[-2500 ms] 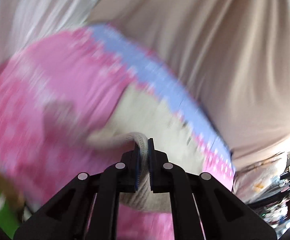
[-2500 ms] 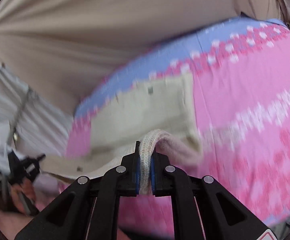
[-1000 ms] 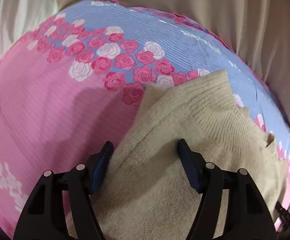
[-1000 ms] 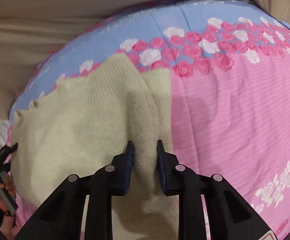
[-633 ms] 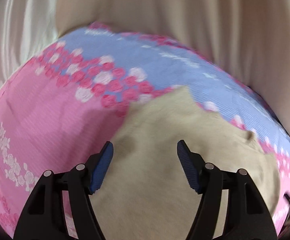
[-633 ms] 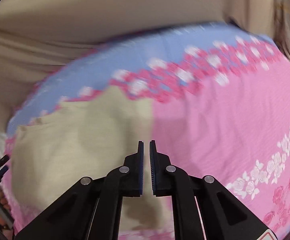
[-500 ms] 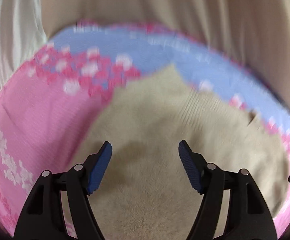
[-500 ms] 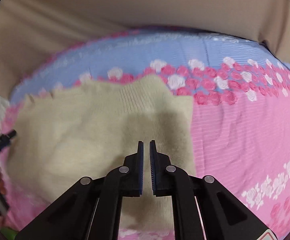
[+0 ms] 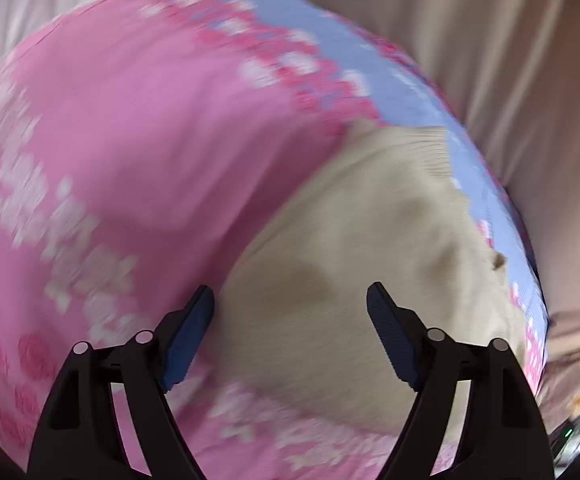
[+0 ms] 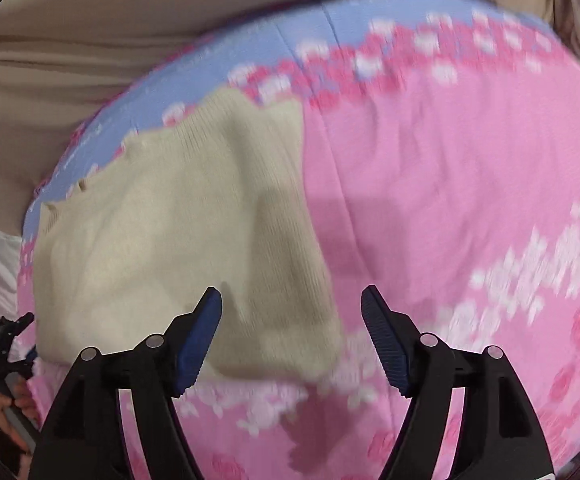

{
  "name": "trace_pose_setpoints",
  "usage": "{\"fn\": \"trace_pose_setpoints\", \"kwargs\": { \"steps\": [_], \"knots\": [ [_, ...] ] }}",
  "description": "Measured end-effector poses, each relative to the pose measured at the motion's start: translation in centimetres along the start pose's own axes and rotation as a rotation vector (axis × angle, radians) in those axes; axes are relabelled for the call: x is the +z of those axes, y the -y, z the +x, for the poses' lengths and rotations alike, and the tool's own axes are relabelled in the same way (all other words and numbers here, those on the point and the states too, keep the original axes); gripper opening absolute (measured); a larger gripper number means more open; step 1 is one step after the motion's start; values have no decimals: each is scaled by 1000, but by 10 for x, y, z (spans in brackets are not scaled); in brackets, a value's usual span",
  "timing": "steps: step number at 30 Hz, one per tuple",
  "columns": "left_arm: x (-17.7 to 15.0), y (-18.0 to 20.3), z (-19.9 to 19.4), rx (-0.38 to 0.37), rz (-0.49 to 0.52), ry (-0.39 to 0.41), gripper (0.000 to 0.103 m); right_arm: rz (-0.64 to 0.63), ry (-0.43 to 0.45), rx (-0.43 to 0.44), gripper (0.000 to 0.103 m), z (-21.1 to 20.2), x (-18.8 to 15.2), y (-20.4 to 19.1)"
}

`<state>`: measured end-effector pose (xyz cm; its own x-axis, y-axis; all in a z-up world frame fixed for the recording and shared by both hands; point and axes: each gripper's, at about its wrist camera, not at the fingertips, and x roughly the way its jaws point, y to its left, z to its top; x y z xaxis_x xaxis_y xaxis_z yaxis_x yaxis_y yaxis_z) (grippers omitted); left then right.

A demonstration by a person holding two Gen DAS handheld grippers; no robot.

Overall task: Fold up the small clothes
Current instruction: 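Fold the hem toward the collar and open both grippers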

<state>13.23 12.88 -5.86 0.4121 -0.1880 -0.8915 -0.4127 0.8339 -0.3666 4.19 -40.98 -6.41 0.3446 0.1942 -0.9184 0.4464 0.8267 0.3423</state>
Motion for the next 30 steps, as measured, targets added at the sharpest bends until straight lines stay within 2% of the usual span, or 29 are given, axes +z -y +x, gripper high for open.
{"fn": "trace_pose_setpoints", "kwargs": {
  "steps": [1,3,4,5,7,8,9,10,11,13,16,18,20,22,23,24,25,27,29,30],
  "knots": [
    [-5,-8,0,13,-31,8,76,31,-24,28,71,7,-5,4],
    [-13,-25,0,-9,-120,28,77,88,-42,117,71,16,-14,6],
    [-16,-27,-1,-23,-140,43,79,112,-35,137,76,20,-15,5],
    [-17,-25,0,-25,-146,46,80,118,-6,143,80,20,-14,2],
    [-16,-16,4,-28,-133,40,78,127,15,138,80,24,-9,-5],
    [-14,-11,7,-48,-129,33,63,130,31,135,74,23,-5,-7],
    [-13,-8,10,-83,-129,18,50,132,28,176,26,24,1,-10],
    [-10,-9,14,-102,-134,-12,33,142,28,179,23,20,5,-11],
    [-8,-8,14,-105,-152,-24,22,136,52,181,22,10,8,-15],
    [-4,-7,-1,-169,-189,-9,19,61,116,154,19,-25,15,-25],
    [-8,-4,-31,-213,-168,2,15,11,156,114,17,-66,9,-18],
    [-20,-5,-40,-210,-152,-32,15,-3,148,66,16,-78,-3,-4],
    [-38,-12,-39,-188,-135,-74,15,-11,108,13,17,-70,-18,16],
    [-63,-24,-29,-135,-134,-119,15,-1,11,-17,22,-38,-37,39],
    [-77,-32,-21,-95,-155,-141,16,1,-30,-39,24,-24,-43,45],
    [-81,-38,-18,-86,-182,-139,17,18,-65,-58,30,-15,-48,51],
    [-83,-41,-21,-94,-204,-127,18,49,-60,-38,31,-18,-48,54],
    [-77,-36,-36,-83,-192,-101,18,50,14,-23,35,-40,-38,50],
    [-64,-22,-60,-88,-139,-31,19,-27,97,-63,48,-63,-19,36],
    [-53,-8,-74,-81,-76,27,21,-78,145,-89,60,-74,-6,26]
  ]
}}
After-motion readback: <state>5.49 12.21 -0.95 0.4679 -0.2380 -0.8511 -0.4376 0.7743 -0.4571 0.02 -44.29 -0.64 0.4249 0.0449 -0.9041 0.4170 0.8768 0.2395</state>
